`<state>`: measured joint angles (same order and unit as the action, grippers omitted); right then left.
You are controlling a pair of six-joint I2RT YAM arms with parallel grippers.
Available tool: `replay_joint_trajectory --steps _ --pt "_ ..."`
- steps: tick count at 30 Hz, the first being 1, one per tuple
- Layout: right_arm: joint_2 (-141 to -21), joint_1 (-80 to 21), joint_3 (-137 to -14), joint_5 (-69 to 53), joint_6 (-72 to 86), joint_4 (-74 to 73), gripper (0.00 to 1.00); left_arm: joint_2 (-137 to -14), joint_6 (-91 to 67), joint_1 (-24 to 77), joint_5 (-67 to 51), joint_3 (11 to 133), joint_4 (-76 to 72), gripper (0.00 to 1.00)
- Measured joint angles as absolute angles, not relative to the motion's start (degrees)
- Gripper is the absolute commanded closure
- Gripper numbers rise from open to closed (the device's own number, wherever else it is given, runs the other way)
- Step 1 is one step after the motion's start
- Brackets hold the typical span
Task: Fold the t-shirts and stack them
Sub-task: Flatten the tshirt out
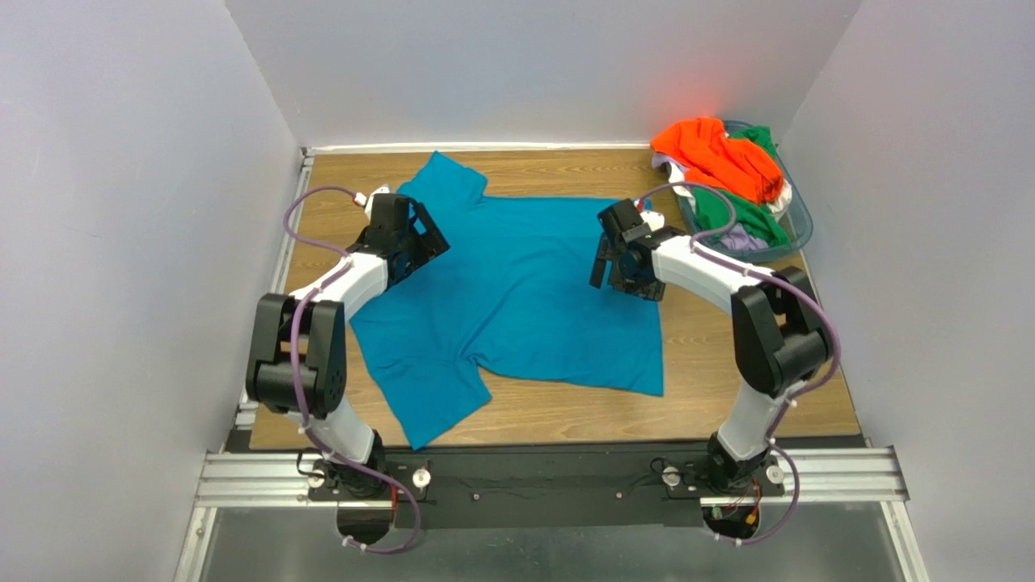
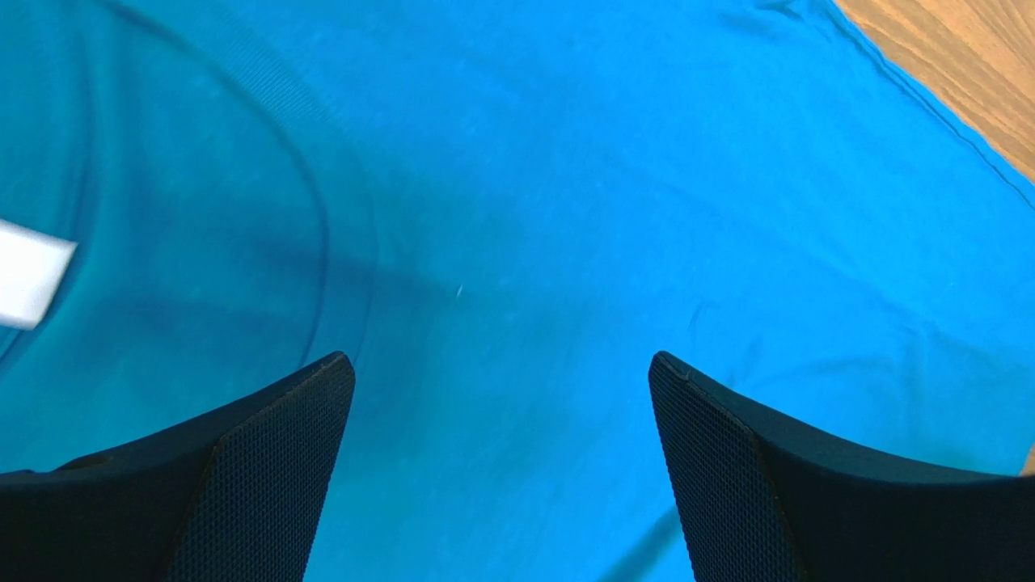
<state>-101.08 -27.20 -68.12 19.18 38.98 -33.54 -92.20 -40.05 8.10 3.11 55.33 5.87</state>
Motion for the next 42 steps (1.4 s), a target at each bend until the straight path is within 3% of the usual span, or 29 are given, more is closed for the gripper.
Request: replay_joint_trajectory --steps 8,33,42 --pt "-110.76 -21.76 -74.56 14.15 34.72 -29.82 0.00 -100.84 -39.22 7.99 2.26 61.54 5.23 0.02" --pt "-122.93 -15.38 -91.55 9.21 27.09 -27.38 0.00 -119.37 -36.77 7.81 1.74 83.90 11.07 0.02" --pt "-122.74 -14.87 -91.48 7.38 25.04 -26.33 0.00 -118.54 -36.23 7.81 1.72 83.64 12.86 0.02"
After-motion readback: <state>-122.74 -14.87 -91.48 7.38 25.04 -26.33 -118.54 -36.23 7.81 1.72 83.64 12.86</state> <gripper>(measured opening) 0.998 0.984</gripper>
